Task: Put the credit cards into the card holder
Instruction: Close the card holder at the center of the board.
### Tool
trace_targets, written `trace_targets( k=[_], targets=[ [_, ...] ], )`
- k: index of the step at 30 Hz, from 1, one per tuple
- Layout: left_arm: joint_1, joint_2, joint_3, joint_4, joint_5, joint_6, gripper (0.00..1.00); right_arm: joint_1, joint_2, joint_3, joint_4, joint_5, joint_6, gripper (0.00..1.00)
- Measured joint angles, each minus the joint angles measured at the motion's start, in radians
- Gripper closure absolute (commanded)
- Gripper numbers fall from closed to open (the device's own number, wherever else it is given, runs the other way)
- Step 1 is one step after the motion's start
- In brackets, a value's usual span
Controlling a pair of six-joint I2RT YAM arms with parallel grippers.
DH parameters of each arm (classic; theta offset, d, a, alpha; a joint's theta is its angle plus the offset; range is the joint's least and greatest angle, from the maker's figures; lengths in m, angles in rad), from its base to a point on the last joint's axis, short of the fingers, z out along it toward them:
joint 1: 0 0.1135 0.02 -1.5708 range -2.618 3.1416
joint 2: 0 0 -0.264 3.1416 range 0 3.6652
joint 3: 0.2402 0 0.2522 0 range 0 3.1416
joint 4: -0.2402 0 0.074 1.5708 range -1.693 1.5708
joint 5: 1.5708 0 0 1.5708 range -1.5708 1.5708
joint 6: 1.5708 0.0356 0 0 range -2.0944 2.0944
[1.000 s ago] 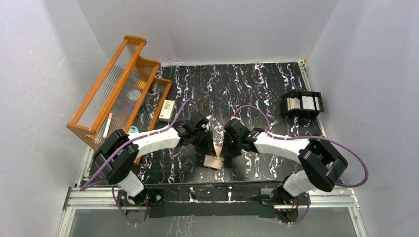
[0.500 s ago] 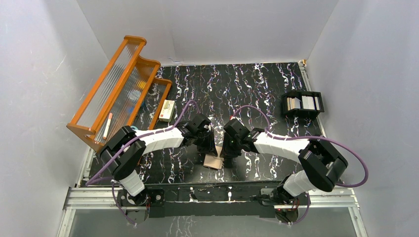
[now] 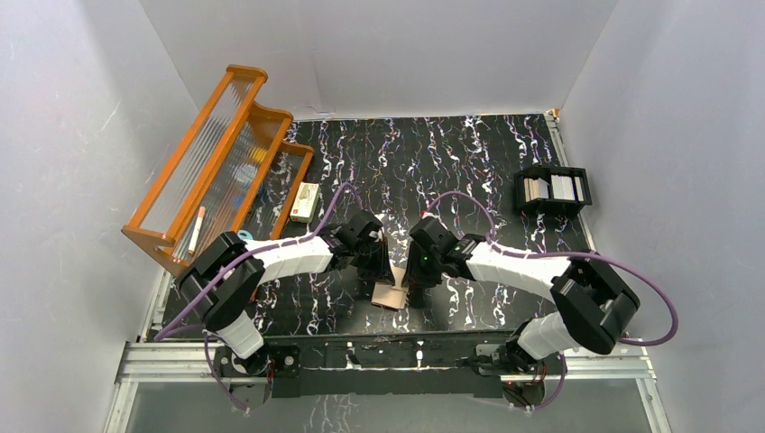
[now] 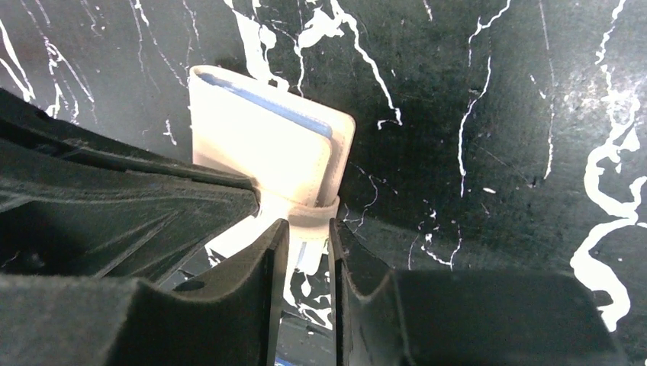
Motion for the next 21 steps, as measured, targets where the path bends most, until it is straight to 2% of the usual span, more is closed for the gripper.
trace_targets(
  k=[10,21],
  targets=[
    [0.000,-0.005,-0.003,0.000,-0.013,0.000,0.96,0.021,-0.059,0.071,-0.034,0.011,0.004,0.70],
    [0.000,-0.021,-0.014,-0.013,-0.022,-0.007,0.94,0.066,0.054,0.115,-0.034,0.032,-0.001,0.76]
  ],
)
